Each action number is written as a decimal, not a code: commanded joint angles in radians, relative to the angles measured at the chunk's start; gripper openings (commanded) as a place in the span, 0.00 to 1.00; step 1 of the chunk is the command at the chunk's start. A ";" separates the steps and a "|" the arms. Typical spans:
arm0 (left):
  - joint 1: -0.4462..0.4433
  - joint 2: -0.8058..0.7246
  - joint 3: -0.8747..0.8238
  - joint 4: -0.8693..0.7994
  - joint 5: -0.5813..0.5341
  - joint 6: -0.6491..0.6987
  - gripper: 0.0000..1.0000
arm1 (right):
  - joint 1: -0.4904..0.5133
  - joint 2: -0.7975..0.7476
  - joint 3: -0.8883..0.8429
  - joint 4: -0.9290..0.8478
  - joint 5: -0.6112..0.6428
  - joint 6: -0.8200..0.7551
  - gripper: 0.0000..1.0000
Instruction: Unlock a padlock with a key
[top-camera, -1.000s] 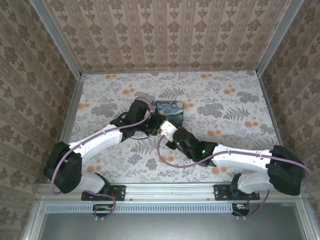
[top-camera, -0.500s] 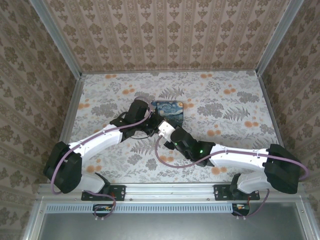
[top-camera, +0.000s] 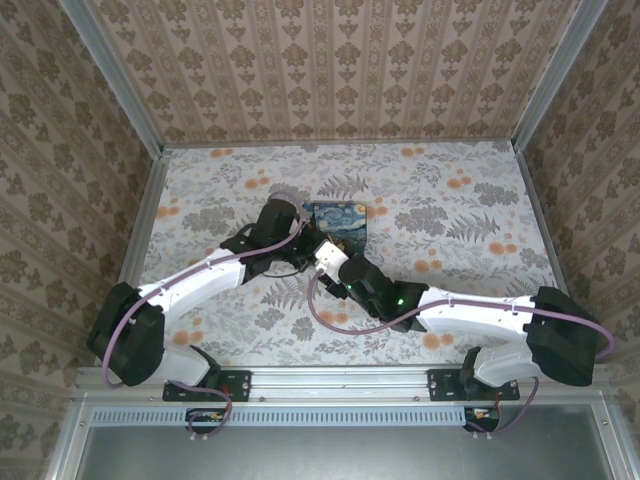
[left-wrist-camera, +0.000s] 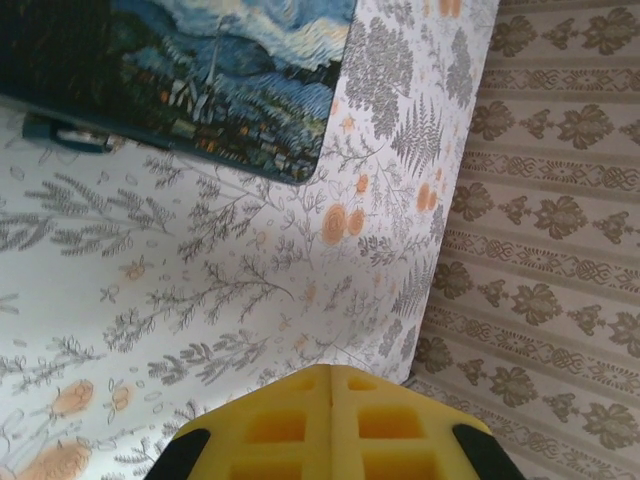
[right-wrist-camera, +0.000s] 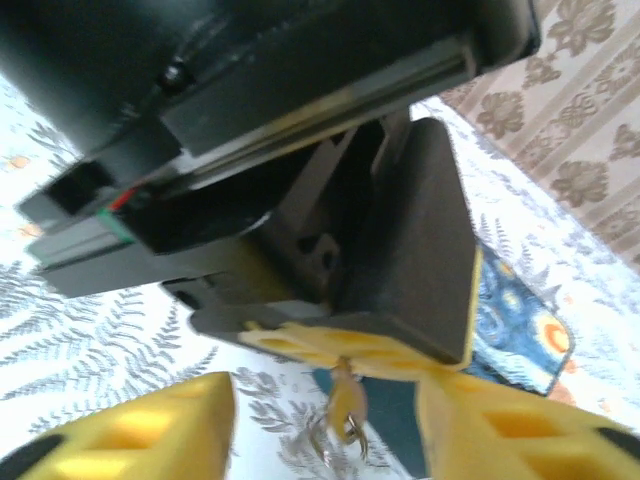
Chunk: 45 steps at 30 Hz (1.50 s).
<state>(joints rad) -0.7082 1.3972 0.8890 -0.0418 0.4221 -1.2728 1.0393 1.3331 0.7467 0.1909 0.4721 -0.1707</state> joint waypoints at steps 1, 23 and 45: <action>0.028 0.004 -0.006 0.085 -0.005 0.111 0.00 | -0.068 -0.111 0.029 -0.076 -0.125 0.142 0.58; 0.115 -0.049 -0.065 0.640 0.061 0.431 0.00 | -0.530 0.050 -0.143 0.845 -0.955 1.223 0.63; 0.072 0.023 -0.103 0.831 0.010 0.360 0.00 | -0.529 0.242 -0.083 1.107 -0.999 1.356 0.42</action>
<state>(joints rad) -0.6289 1.4094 0.7769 0.7502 0.4377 -0.8963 0.5144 1.5669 0.6445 1.2240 -0.4835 1.1797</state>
